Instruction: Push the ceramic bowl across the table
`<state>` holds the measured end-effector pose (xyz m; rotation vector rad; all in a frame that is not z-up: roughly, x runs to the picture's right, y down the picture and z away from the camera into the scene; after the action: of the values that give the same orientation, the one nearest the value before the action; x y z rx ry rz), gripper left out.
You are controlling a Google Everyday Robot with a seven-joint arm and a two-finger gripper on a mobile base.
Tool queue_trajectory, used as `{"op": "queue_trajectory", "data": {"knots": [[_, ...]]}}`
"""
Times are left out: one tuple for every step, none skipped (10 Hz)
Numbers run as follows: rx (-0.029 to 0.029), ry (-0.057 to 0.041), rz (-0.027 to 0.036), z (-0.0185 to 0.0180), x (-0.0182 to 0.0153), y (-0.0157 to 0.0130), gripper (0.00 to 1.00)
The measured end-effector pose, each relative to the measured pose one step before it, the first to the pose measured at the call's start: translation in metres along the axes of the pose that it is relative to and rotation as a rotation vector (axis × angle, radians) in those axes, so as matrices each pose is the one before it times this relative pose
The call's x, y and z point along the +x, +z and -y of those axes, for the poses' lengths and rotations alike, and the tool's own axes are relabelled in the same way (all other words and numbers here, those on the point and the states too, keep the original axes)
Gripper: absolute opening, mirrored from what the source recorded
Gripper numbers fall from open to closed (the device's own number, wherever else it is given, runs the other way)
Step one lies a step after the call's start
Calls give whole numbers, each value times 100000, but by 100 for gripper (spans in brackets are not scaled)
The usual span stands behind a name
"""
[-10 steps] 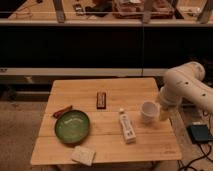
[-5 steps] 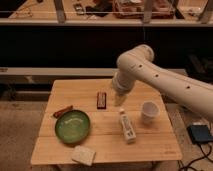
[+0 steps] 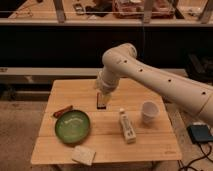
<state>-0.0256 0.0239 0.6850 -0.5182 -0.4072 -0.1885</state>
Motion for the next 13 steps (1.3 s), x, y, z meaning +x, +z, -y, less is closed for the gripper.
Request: {"op": "queue_trajectory", "data": {"knots": [[915,-202,880,-37,78,-93,65],[2833,-893,4220,89,-261,45,65],[3666,-1690,5771,162,-358,303,65],[2600,-2128,4696,-6,-228,472,62],[2402,-2773,5181,-269,10,720,54],[934,-3284,4963,-750,310,1038,43],[-860,-3245,3376,-1040,626,1125,34],[-2776,-4084,2076,-1339,958,1228,23],[-4165,-5153,1200,-1280,1424,1347,11],[-2635,-3851,279,-389,776,803,4],[-3269,-4886,-641,-222,900,955,0],[-3598,-6200,-1610,189,795,935,0],[-2133,-3981,-941,320,291,536,0]]}}
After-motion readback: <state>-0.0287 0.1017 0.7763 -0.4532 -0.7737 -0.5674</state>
